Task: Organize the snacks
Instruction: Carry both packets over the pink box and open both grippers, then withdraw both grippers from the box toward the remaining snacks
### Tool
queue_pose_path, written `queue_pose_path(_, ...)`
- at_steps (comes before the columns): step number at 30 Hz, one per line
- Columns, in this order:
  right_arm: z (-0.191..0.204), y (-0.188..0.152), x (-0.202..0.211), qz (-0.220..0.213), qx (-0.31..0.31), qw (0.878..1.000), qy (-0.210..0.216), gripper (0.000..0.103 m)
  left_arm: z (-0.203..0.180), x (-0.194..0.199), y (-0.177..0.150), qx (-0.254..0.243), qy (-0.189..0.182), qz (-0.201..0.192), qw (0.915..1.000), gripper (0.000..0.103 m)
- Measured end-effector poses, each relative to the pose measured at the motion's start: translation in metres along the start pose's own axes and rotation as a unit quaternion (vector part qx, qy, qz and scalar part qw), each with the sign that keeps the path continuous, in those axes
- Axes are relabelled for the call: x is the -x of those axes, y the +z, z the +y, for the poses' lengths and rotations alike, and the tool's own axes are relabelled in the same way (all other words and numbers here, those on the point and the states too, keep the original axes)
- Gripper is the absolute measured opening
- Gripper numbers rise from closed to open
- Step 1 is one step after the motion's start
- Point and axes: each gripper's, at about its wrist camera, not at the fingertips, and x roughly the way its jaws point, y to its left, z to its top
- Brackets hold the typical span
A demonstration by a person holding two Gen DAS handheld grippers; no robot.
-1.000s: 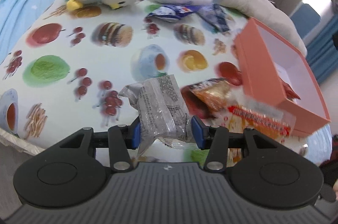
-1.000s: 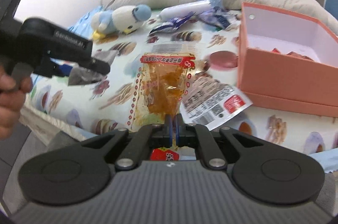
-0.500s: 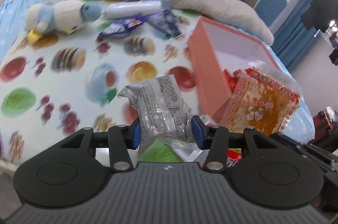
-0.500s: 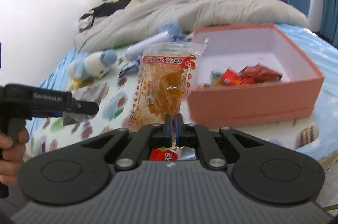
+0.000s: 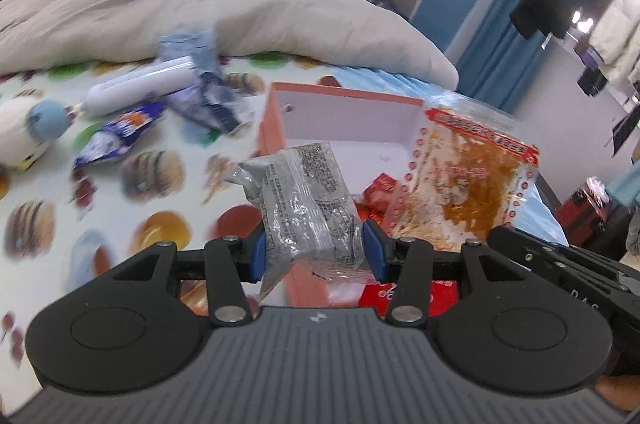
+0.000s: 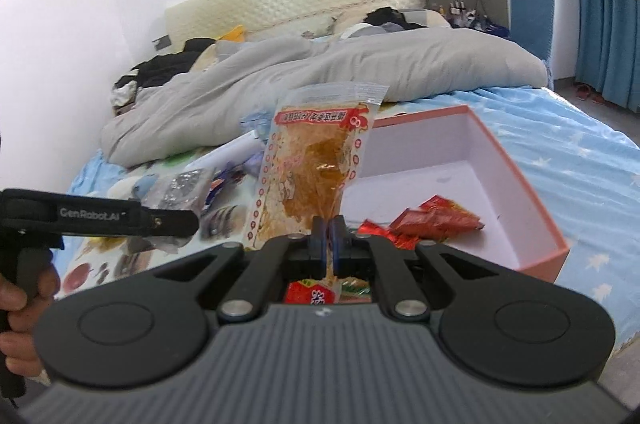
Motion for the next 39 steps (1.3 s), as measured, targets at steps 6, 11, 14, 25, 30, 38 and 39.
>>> queue_pose_path(6,-0.038,0.013,-0.033,0.005,-0.039,0.999,-0.017,0.006,-0.026,-0.053,0.028,-0.022,-0.024,0.018,0.9993,0.053)
queue_pose_path(11,-0.063,0.018,-0.067,0.018,-0.056,0.998,-0.034,0.006,-0.039,-0.099,0.044,-0.041,-0.036,0.040,0.9977,0.054)
queue_pose_path(14,-0.073,0.018,-0.088,0.034,-0.062,0.997,-0.044,0.006,-0.041,-0.122,0.047,-0.047,-0.036,0.053,0.9968,0.054)
queue_pose_path(25,-0.085,0.010,-0.111,0.066,-0.062,0.993,-0.071,0.053,-0.033,-0.141,0.052,-0.035,-0.032,0.047,0.9978,0.083)
queue_pose_path(30,-0.081,0.009,-0.090,0.035,-0.059,0.996,-0.062,0.061,-0.033,-0.120,0.054,-0.036,-0.034,0.032,0.9982,0.083)
queue_pose_path(38,-0.057,0.010,-0.046,0.005,-0.054,0.998,-0.043,0.061,-0.039,-0.059,0.043,-0.048,-0.035,0.003,0.9982,0.083)
queue_pose_path(39,-0.054,0.010,-0.041,0.002,-0.052,0.998,-0.042,0.061,-0.040,-0.051,0.040,-0.049,-0.034,0.000,0.9982,0.083)
